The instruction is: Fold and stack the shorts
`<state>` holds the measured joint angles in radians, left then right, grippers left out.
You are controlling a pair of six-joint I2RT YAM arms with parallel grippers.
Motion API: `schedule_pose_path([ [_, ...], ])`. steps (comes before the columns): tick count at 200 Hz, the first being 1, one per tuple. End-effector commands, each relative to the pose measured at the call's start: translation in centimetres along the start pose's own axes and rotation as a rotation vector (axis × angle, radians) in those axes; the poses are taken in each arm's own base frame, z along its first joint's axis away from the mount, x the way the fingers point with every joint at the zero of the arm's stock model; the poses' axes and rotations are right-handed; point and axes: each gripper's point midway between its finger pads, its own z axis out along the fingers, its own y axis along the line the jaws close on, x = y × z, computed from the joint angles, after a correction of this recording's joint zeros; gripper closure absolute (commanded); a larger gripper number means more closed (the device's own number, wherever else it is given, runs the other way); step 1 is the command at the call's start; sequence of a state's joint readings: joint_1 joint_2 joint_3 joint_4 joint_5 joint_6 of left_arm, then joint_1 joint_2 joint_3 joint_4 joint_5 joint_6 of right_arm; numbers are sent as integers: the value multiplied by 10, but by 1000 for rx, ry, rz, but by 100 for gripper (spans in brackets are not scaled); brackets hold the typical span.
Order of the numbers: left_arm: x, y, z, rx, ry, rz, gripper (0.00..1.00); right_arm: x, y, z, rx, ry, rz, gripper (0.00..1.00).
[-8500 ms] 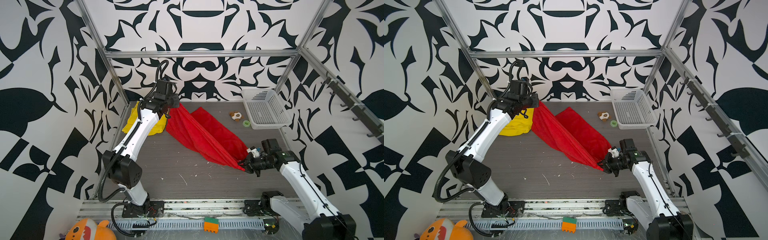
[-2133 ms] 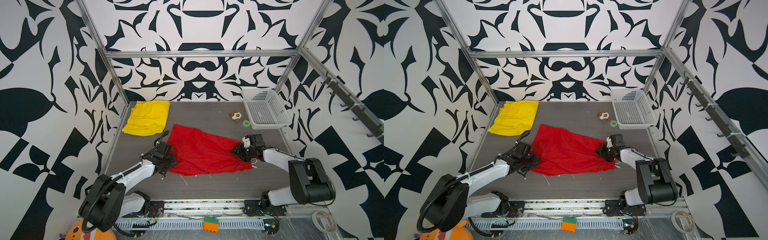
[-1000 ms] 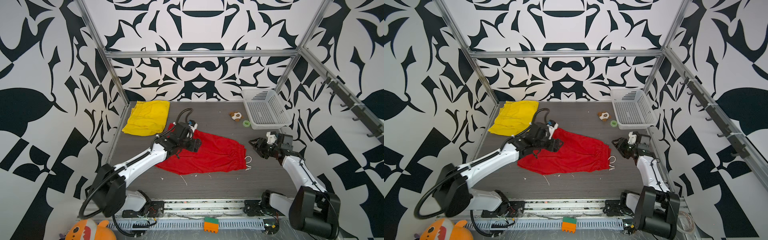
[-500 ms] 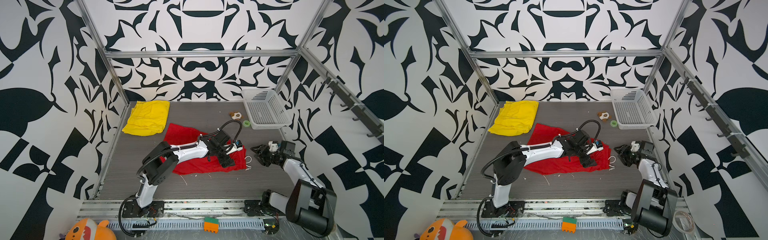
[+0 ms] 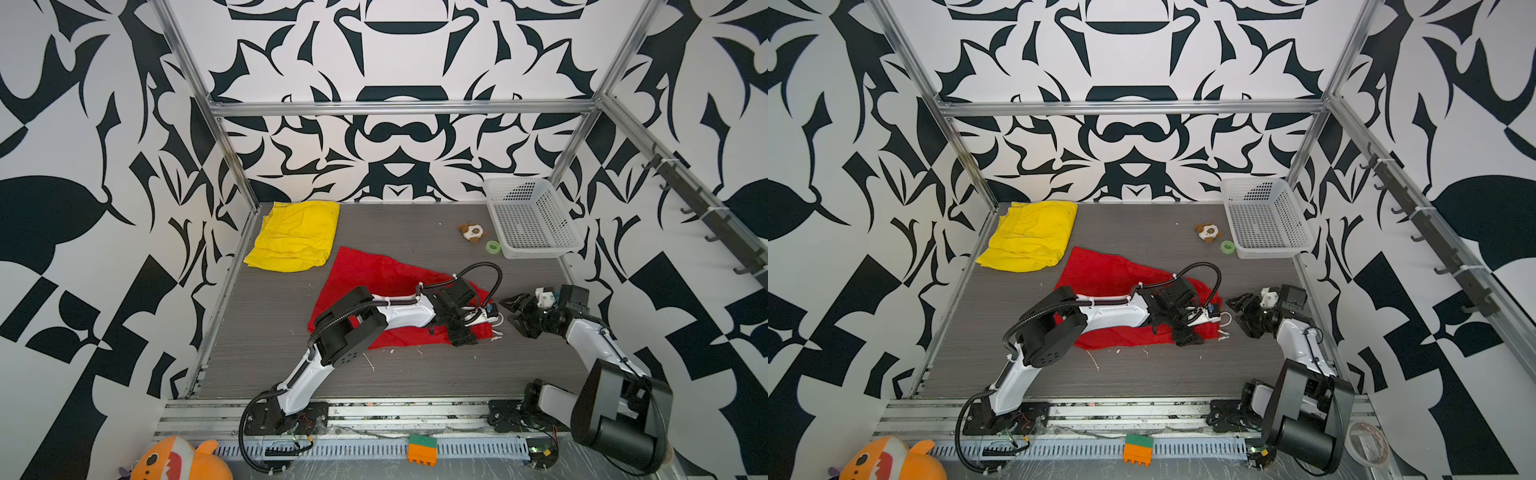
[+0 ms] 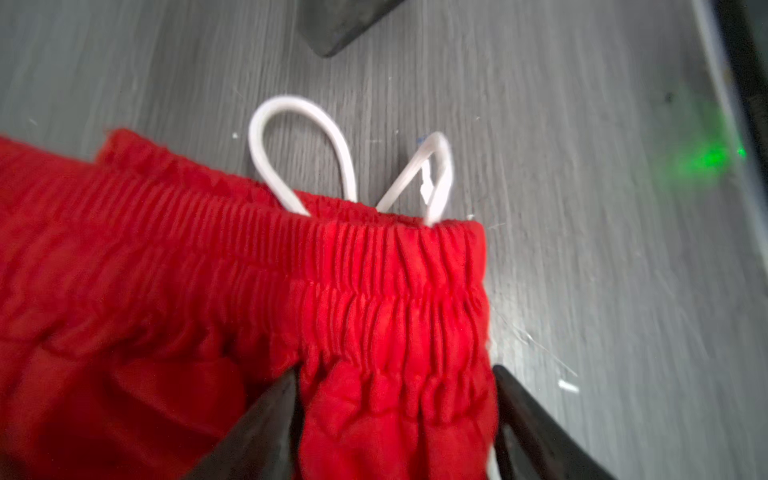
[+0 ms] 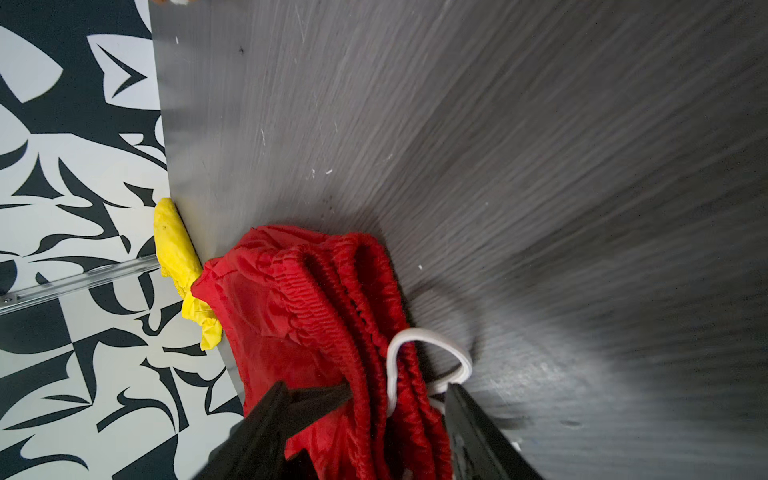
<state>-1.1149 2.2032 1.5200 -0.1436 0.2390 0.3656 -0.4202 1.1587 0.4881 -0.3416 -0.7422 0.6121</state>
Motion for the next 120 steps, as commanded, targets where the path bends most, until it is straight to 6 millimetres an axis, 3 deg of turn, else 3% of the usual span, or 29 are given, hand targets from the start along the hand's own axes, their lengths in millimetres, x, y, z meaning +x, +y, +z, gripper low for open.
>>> schedule_pose_path([
  [1, -9, 1, 5, -58, -27, 78, 42, 11, 2, -1, -20, 53, 0, 36],
  [24, -15, 3, -2, -95, -84, 75, 62, 11, -3, 1, -3, 60, 2, 34],
  [44, -24, 1, -12, -107, -144, 75, 74, 16, -2, 4, -19, 93, 25, 25],
  [62, -34, 0, -23, -114, -200, 53, 77, 19, -3, 5, -19, 115, 41, 16],
  [87, -46, 1, -38, -123, -285, 17, 78, 23, -7, 4, 7, 127, 45, 14],
  [120, -53, -2, -46, -112, -336, -5, 77, 38, 11, 15, -82, 192, 51, 14],
])
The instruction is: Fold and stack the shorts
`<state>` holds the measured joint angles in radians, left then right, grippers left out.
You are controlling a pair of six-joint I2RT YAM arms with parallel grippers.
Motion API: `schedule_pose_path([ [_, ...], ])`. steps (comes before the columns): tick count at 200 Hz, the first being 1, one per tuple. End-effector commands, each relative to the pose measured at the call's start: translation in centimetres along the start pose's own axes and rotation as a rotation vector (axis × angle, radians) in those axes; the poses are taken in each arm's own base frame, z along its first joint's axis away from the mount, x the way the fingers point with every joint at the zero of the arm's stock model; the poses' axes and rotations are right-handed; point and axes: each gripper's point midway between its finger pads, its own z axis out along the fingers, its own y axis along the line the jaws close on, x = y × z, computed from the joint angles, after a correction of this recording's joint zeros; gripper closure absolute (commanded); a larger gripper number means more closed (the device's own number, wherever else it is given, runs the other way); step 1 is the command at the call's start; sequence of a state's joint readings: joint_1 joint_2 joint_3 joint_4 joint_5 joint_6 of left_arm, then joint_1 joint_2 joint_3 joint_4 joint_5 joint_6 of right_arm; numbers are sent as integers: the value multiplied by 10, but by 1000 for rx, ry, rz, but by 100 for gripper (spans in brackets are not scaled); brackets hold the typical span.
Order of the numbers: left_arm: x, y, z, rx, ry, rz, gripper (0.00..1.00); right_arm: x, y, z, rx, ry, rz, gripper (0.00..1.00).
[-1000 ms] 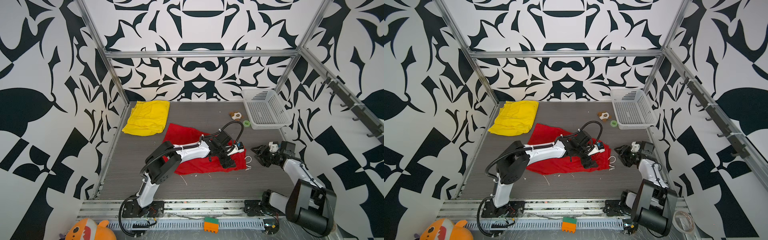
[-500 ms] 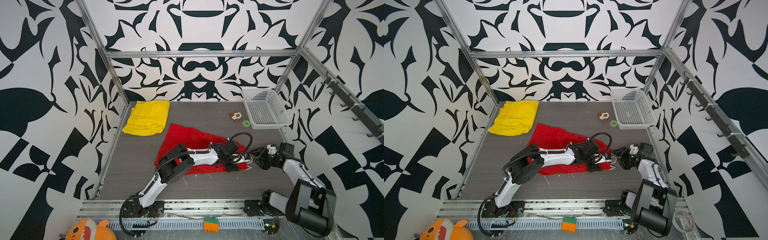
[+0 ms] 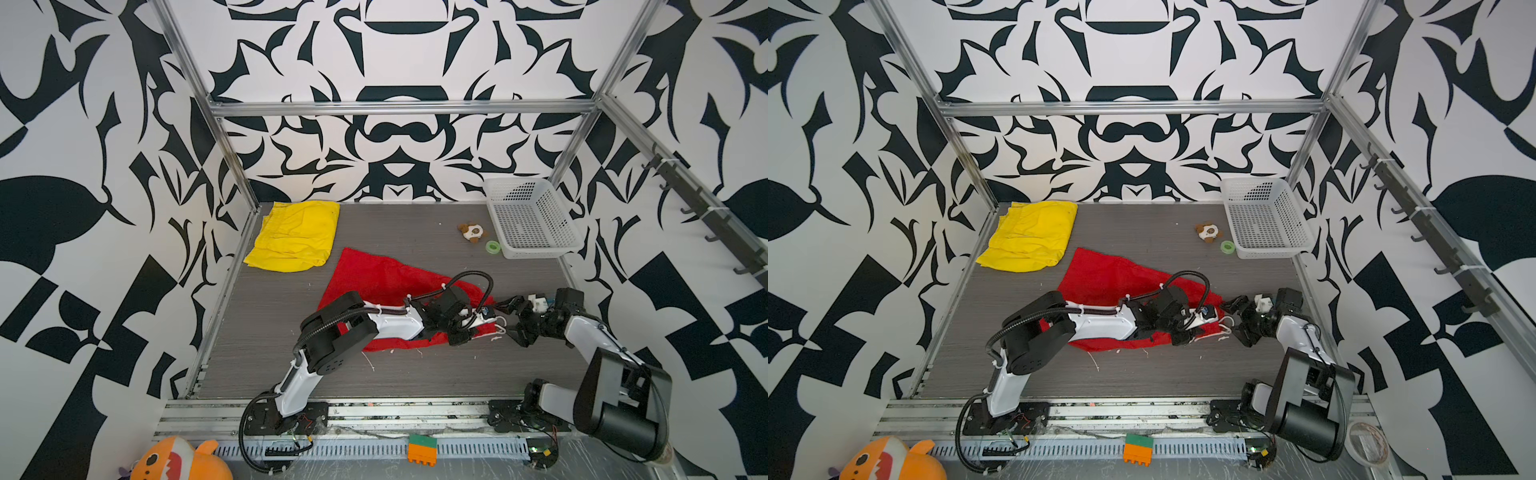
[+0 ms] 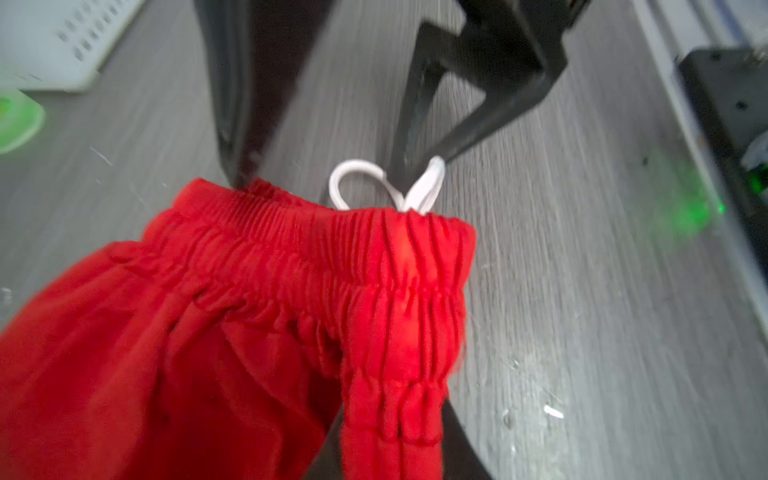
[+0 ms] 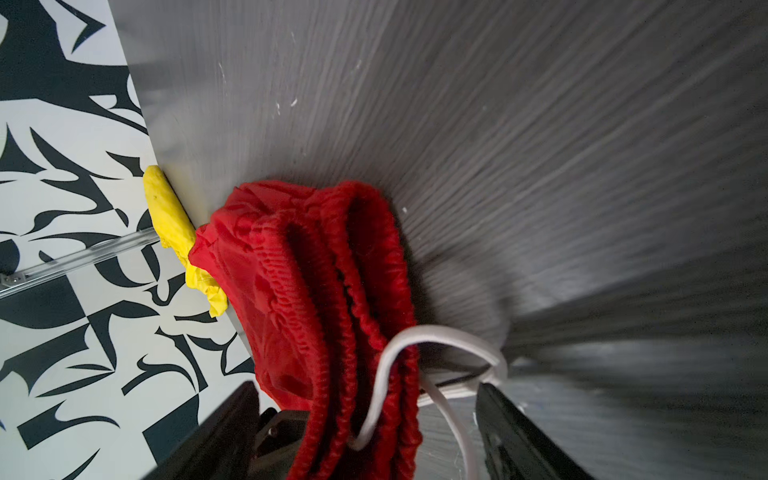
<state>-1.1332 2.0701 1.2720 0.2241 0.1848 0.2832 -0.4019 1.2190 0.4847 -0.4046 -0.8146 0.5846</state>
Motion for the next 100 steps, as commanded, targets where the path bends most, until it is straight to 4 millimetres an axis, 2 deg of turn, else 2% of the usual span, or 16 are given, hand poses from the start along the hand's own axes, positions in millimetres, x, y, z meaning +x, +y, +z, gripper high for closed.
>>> schedule_pose_path([
  [1, -34, 1, -14, 2, -123, -16, 77, 14, 16, 9, -74, 66, -5, 14],
  [29, -36, -2, -14, 25, -133, -23, 77, 26, 31, 25, -114, 111, -21, 16],
  [53, -37, -3, -15, 29, -134, -34, 72, 26, 41, 28, -133, 110, -52, 25],
  [66, -38, -1, -19, 16, -131, -46, 65, 24, 42, 27, -130, 97, -64, 45],
  [76, -40, 2, -24, -6, -128, -67, 55, 23, 43, 25, -117, 88, -80, 59],
  [100, -41, 18, -48, -80, -116, -181, 42, 17, 48, 13, -52, 44, -149, 77],
])
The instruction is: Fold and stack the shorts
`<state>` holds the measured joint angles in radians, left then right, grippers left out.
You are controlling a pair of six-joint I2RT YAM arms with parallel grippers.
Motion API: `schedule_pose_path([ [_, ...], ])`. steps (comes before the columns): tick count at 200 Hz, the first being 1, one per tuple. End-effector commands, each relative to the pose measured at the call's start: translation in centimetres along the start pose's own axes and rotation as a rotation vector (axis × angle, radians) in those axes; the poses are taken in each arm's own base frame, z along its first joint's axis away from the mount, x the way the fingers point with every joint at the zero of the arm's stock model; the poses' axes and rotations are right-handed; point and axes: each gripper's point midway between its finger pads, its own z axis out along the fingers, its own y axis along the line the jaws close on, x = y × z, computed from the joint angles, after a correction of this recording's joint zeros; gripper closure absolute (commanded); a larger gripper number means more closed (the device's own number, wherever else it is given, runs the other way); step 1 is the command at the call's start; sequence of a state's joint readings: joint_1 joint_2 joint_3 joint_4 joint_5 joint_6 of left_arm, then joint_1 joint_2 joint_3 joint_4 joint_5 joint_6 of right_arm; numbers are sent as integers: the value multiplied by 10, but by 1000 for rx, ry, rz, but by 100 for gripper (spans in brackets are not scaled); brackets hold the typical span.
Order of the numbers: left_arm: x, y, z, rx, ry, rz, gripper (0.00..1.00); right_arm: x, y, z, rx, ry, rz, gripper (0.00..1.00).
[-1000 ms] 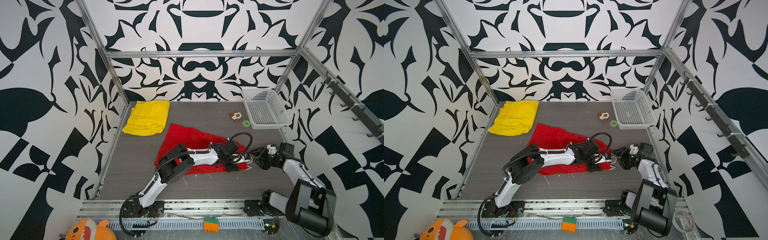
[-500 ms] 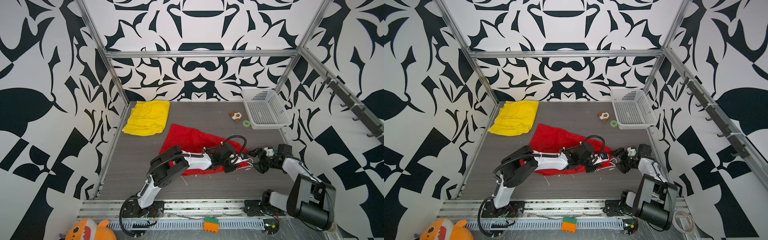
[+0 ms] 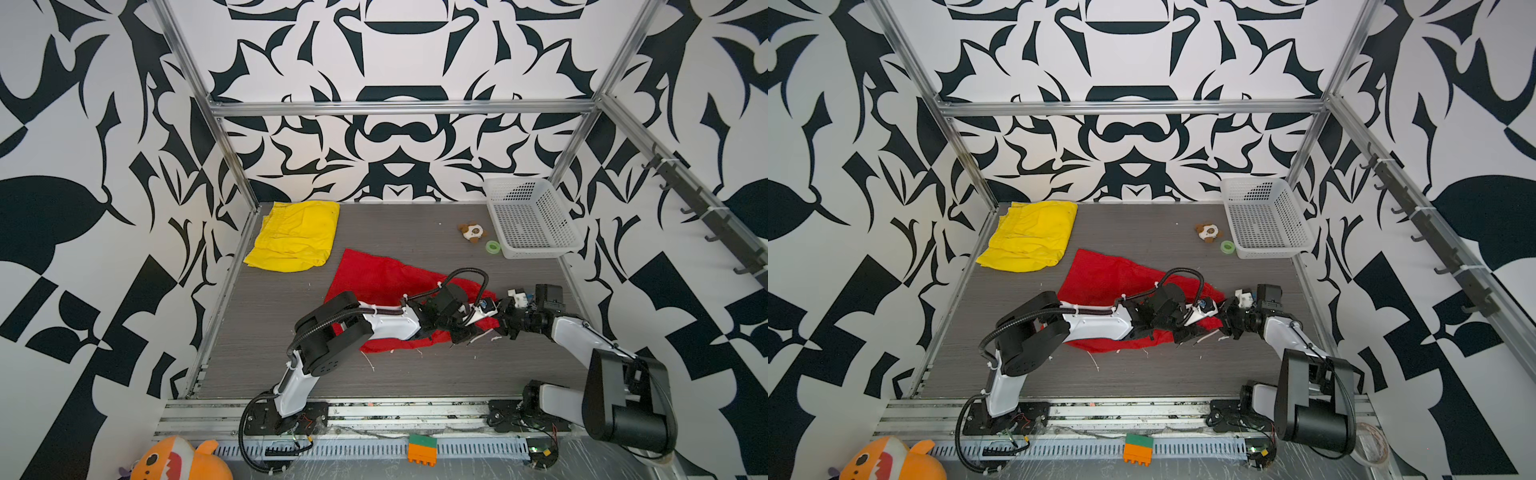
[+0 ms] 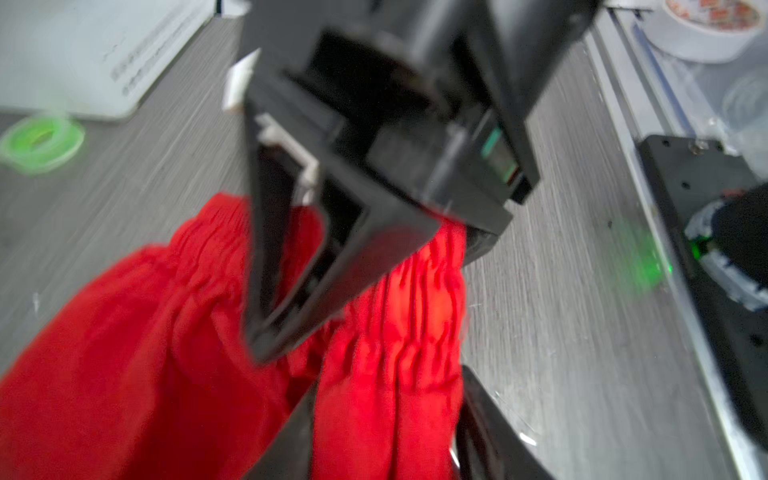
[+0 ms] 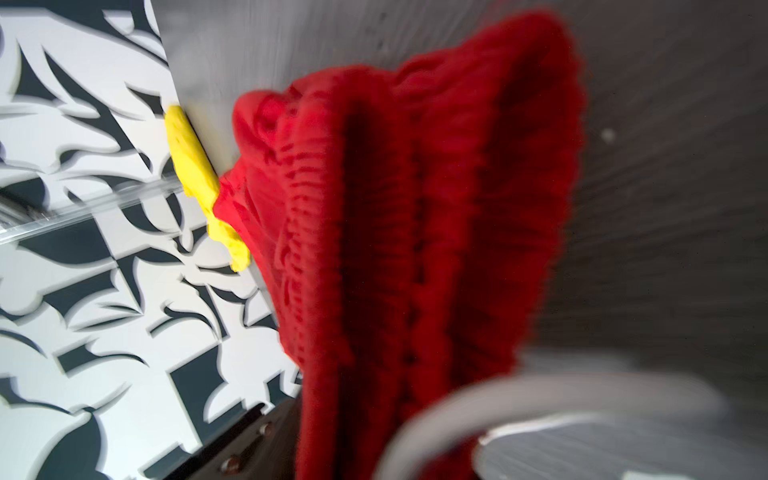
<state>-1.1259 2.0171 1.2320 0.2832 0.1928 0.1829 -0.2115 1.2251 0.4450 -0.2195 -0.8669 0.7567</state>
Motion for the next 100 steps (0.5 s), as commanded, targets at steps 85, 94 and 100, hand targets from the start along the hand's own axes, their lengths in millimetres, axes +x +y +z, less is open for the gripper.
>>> schedule_pose_path([
  [85, 61, 97, -183, -457, 24, -943, 38, -29, 76, -102, 410, -193, -471, 83],
  [94, 76, 103, -196, -478, 16, -1027, 38, -30, 83, -108, 443, -195, -498, 83],
  [100, 86, 104, -202, -488, 17, -1073, 38, -31, 88, -112, 464, -199, -520, 83],
])
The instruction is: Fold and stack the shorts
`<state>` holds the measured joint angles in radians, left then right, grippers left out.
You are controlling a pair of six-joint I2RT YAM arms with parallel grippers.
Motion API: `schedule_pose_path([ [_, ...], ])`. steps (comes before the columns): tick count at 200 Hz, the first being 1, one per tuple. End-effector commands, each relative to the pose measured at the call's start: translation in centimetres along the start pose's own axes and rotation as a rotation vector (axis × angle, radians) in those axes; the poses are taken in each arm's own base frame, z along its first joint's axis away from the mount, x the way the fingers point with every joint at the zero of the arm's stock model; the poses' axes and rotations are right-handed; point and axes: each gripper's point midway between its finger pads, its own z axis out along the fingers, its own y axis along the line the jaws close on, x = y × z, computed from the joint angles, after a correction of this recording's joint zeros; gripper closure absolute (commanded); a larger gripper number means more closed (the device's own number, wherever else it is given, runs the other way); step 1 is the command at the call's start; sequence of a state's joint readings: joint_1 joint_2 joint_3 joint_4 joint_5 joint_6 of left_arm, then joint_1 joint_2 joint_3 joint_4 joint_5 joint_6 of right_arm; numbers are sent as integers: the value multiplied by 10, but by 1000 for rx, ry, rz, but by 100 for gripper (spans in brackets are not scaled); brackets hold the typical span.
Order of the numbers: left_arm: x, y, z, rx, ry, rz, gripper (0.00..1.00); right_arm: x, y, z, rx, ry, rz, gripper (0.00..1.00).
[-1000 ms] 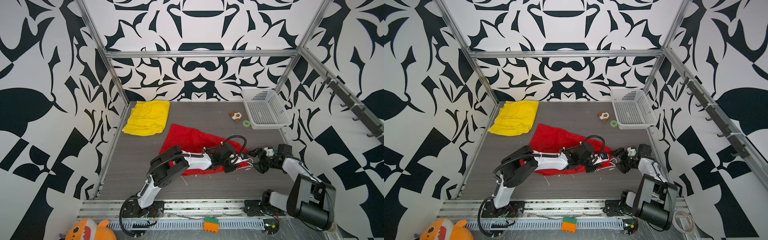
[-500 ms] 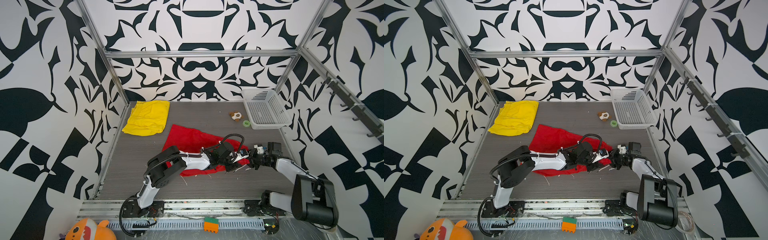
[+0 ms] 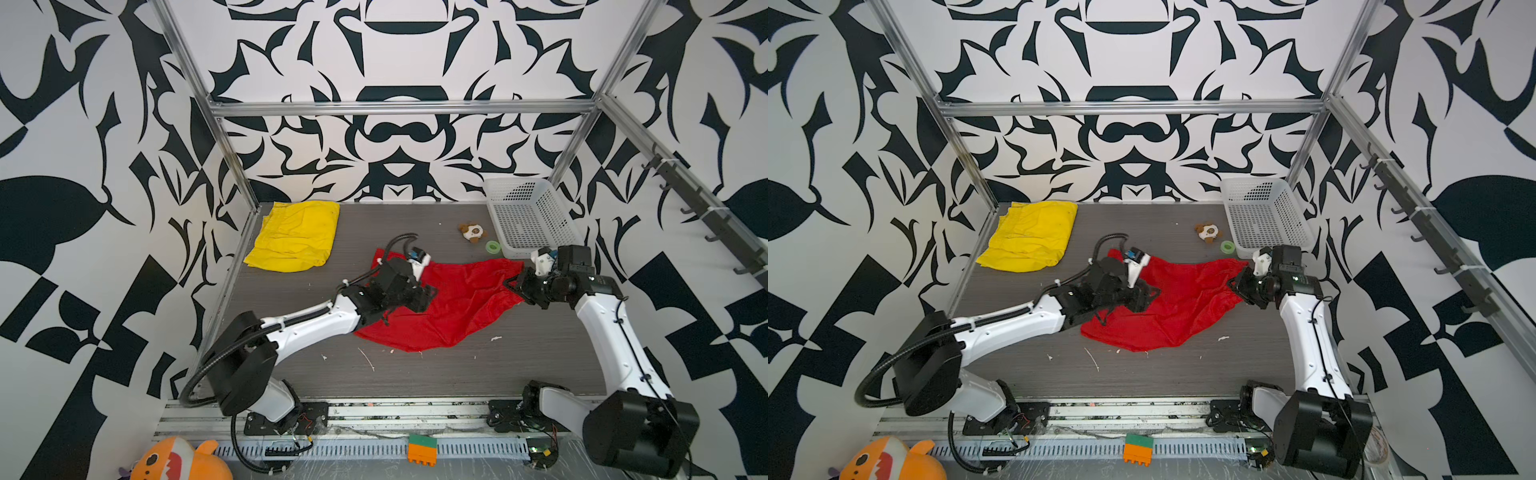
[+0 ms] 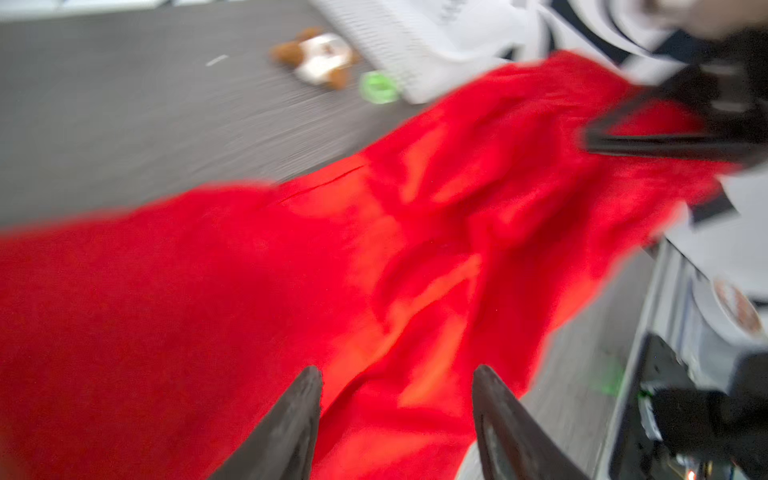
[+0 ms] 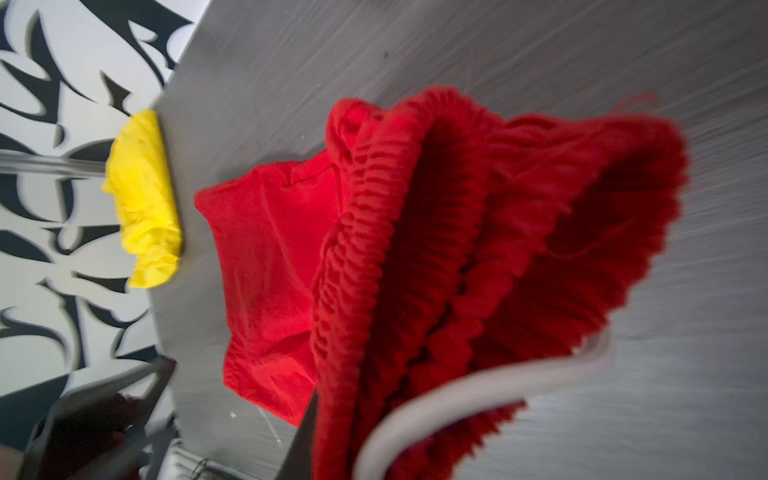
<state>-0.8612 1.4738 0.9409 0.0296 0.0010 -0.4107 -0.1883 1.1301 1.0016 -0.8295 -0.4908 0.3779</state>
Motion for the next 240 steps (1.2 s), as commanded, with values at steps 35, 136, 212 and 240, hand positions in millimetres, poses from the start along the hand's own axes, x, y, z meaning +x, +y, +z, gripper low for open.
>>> schedule_pose_path([
  [35, 64, 98, -32, -179, 131, -507, 38, -19, 28, -41, 234, -10, -251, 83],
  [136, 101, 124, -8, -97, 189, -741, 47, -15, 130, -4, 468, -26, -575, 83],
  [212, 123, 133, 6, -103, 207, -800, 57, 31, 192, 65, 461, 40, -706, 81],
  [240, 119, 134, 2, -111, 191, -797, 57, 63, 207, 108, 404, 127, -722, 77],
])
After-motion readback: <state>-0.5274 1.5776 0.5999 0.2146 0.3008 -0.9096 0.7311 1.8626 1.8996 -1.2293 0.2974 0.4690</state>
